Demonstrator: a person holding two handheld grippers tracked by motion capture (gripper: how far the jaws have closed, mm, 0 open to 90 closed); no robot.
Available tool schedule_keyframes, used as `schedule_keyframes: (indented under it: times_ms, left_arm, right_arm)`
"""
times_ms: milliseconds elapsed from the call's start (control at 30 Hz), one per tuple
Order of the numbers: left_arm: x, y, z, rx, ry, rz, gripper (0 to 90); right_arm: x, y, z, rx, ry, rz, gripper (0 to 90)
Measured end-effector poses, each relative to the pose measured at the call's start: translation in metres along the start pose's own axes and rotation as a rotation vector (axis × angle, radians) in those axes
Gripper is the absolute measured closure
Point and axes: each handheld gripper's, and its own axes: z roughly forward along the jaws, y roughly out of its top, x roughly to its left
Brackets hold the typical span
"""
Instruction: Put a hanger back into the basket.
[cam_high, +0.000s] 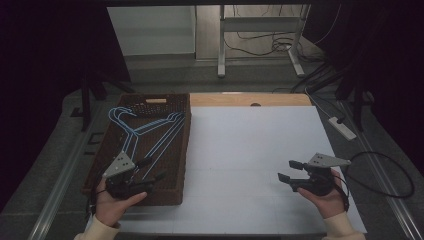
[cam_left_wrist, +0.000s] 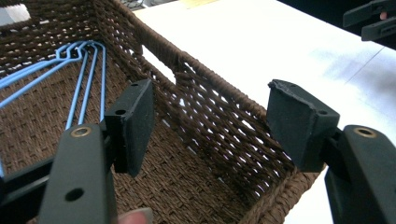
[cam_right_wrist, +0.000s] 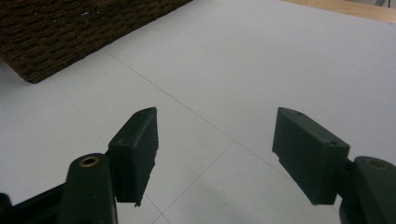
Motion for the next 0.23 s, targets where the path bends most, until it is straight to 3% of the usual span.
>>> schedule_keyframes:
  times_ms: [233]
  left_arm:
    - [0.0005, -0.0023, 0.0020, 0.003, -0.002, -0.003, 33.3]
  right_arm:
    - [-0.0027, -0.0020, -0.0001, -0.002, 0.002, 0.001, 30.9]
